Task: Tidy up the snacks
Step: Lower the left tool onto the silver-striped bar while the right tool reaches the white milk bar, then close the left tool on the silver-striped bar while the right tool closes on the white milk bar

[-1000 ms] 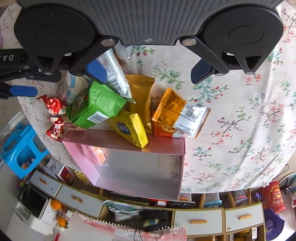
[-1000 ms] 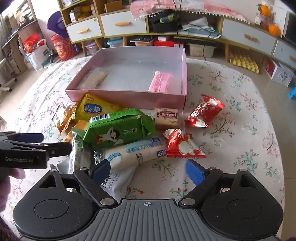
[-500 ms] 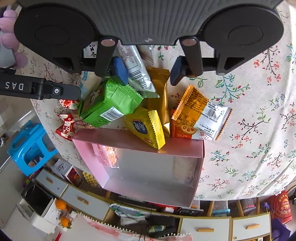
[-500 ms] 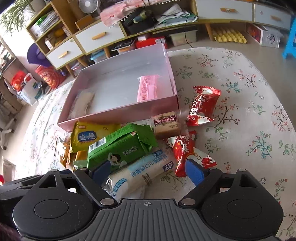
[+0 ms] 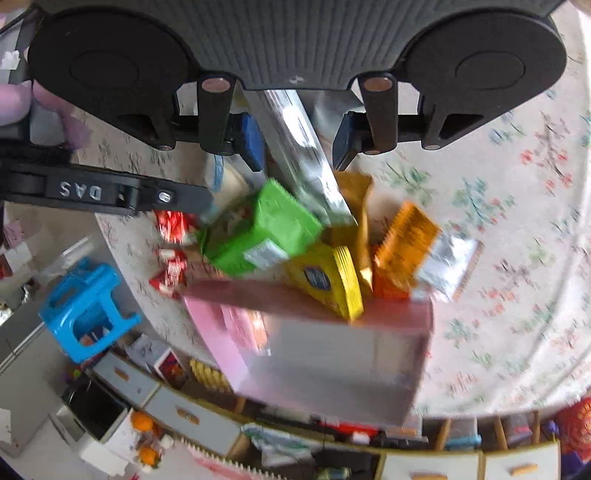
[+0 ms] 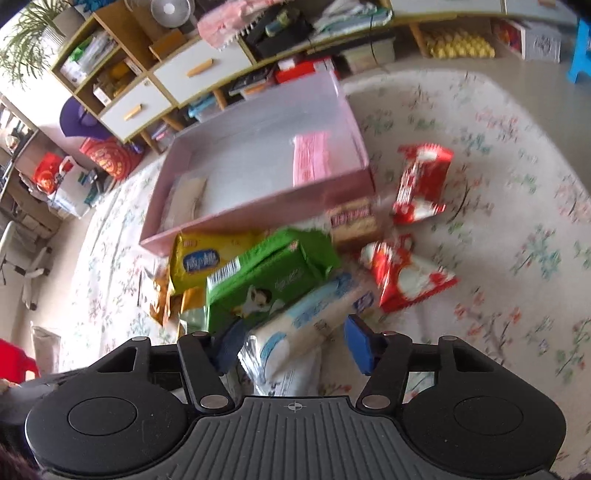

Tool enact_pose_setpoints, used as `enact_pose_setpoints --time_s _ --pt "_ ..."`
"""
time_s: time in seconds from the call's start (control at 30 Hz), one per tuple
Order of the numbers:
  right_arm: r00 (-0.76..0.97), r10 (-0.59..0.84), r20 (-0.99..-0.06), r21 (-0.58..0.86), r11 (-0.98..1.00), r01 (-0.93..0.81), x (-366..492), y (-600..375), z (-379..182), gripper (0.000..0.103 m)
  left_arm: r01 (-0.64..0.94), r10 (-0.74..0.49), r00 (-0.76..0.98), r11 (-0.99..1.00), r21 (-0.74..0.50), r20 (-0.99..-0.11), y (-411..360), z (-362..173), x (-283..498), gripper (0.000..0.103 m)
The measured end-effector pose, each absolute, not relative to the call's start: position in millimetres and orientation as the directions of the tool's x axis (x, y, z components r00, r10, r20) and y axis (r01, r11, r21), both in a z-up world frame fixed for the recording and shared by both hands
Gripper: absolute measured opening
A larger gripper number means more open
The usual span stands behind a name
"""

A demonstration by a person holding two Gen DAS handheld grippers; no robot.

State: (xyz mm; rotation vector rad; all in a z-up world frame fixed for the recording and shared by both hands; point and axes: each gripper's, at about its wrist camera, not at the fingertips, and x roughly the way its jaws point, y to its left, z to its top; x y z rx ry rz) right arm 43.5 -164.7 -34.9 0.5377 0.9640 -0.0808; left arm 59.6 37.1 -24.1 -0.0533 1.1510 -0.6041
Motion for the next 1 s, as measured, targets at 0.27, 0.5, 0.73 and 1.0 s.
enact_pose_setpoints --time_s 0.27,0.5,0.73,1.0 --pt "0.56 0.156 -0.814 0.385 0.867 0.318 55 -156 -55 0.056 0.459 -0.406 0.286 0.853 -0.248 -0.868 15 -40 48 0.046" --pt "0.53 0.172 -0.83 0.357 0.894 0.269 50 -164 -53 0.055 0.535 -0.382 0.296 0.826 -0.179 -0.876 27 -33 46 0.043" --pt "0.499 0.174 -0.849 0.345 0.898 0.273 30 -181 -51 0.055 0.551 -0.369 0.303 0.82 -0.155 -0.879 48 -29 45 0.044" --pt "0.513 0.114 -0.851 0.281 0.924 0.26 18 -180 -38 0.055 0.61 -0.377 0.367 0.788 -0.085 -0.85 47 -18 34 0.044"
